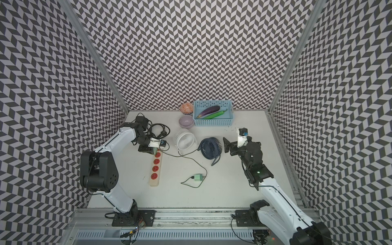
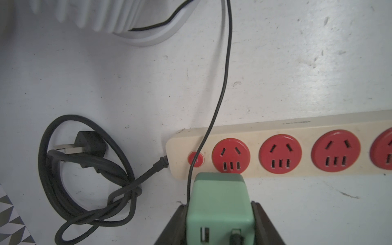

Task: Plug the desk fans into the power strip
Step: Insert the plug into the socket.

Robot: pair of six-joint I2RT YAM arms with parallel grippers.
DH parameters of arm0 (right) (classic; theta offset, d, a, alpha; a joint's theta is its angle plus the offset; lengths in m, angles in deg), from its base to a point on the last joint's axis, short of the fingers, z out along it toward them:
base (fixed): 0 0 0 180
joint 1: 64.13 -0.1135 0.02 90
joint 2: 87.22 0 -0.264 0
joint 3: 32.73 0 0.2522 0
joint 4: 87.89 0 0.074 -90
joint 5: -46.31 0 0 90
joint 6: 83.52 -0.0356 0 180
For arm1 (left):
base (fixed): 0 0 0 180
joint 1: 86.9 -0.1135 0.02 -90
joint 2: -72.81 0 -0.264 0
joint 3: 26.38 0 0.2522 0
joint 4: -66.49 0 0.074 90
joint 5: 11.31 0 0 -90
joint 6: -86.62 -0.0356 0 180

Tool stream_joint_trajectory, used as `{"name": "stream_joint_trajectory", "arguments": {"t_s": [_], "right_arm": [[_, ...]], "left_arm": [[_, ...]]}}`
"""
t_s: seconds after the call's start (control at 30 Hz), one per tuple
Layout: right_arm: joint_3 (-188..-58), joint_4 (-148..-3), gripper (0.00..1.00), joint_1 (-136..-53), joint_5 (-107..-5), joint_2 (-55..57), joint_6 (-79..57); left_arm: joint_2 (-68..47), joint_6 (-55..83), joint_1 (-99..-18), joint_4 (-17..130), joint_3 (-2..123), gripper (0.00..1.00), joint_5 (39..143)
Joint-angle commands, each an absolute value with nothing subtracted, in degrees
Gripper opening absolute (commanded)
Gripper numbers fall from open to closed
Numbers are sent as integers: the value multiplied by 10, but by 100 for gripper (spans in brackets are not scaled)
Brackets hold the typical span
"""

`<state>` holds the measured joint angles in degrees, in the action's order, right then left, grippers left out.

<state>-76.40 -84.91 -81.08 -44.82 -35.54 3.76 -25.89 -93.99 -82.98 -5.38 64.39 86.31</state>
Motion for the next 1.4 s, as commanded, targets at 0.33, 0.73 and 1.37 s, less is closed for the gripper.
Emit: {"name": "stream_joint_trajectory", "arguments": {"t_s": [0.33, 0.73, 1.37], "right_arm": [[-756, -883, 100, -808, -448, -372, 44], [-751, -887, 100, -808, -447, -375, 44], [-777, -999, 95, -932, -645, -295, 109]], "left_arm": [[-285, -946, -839, -105, 671, 0, 917], [-289, -954, -846, -77, 641, 0, 885], [-296, -966, -865, -125, 660, 0, 912]]}}
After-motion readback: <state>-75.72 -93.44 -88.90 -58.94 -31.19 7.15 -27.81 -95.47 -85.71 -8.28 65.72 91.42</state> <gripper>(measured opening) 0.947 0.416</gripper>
